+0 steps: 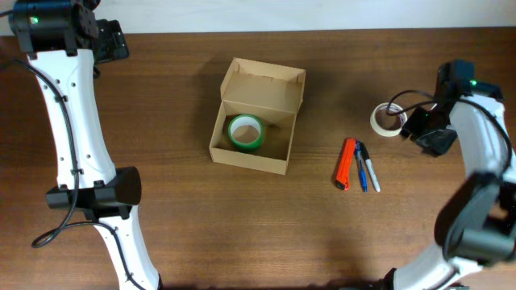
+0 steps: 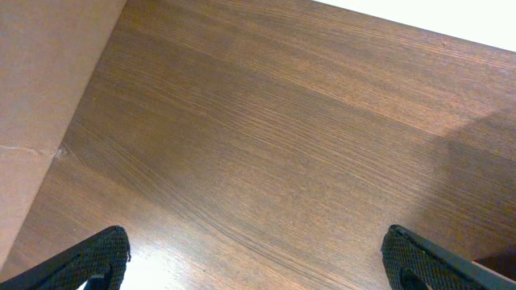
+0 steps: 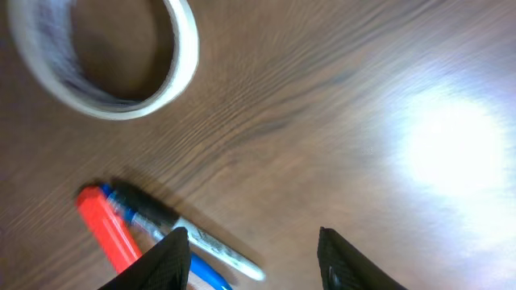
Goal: Pack container
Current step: 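Release the green tape and move the right gripper to the white tape, then grasp the white masking tape roll rim with the right gripper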
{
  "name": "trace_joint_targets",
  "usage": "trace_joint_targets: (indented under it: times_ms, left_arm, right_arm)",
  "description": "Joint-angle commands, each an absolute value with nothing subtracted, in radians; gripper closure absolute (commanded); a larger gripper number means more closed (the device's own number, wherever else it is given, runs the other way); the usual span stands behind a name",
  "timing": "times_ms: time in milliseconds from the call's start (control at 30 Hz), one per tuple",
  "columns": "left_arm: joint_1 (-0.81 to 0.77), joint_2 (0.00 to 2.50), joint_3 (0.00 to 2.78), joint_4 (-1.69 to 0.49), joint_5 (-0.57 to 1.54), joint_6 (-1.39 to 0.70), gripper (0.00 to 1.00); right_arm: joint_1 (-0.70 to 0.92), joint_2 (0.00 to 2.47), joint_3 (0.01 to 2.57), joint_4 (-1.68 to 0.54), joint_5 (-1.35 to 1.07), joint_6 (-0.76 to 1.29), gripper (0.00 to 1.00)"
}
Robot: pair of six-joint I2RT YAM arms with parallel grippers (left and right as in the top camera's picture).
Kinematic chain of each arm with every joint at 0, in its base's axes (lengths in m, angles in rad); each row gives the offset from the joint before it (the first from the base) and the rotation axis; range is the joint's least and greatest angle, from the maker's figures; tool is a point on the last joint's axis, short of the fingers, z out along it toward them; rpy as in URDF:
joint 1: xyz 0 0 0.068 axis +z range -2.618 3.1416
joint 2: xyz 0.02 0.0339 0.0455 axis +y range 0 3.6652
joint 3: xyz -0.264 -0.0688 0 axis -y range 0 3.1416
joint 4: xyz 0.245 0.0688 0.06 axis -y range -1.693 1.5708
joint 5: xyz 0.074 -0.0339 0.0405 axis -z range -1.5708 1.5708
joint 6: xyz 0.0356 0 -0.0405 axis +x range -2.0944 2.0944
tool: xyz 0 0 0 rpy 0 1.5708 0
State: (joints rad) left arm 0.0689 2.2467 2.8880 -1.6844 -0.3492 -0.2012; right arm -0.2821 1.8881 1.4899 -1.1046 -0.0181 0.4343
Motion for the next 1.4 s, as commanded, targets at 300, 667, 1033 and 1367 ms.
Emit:
trace_joint_targets:
  times_ms: [300,667,1033,1367]
  left_arm:
    - [0.073,2.234,2.881,-1.687,-0.363,-0.192,0.00]
    - [0.073,2.234,2.881,-1.687,-0.363,-0.192,0.00]
    - [0.073,2.234,2.881,-1.687,-0.363,-0.192,0.00]
    - [0.073,2.234,2.881,-1.687,-0.363,-0.192,0.00]
  right_arm:
    - [-0.303,2.004,1.526,-0.934,-0.255,0.481,0.44]
    - [-0.303,2.005,1.526,-0.882,-0.195,0.670,0.44]
    - [-0.303,2.019,1.526,-0.855,-0.152,0.793,0.44]
    - [-0.302,2.106,1.526,-0.848,-0.147,0.802,0.44]
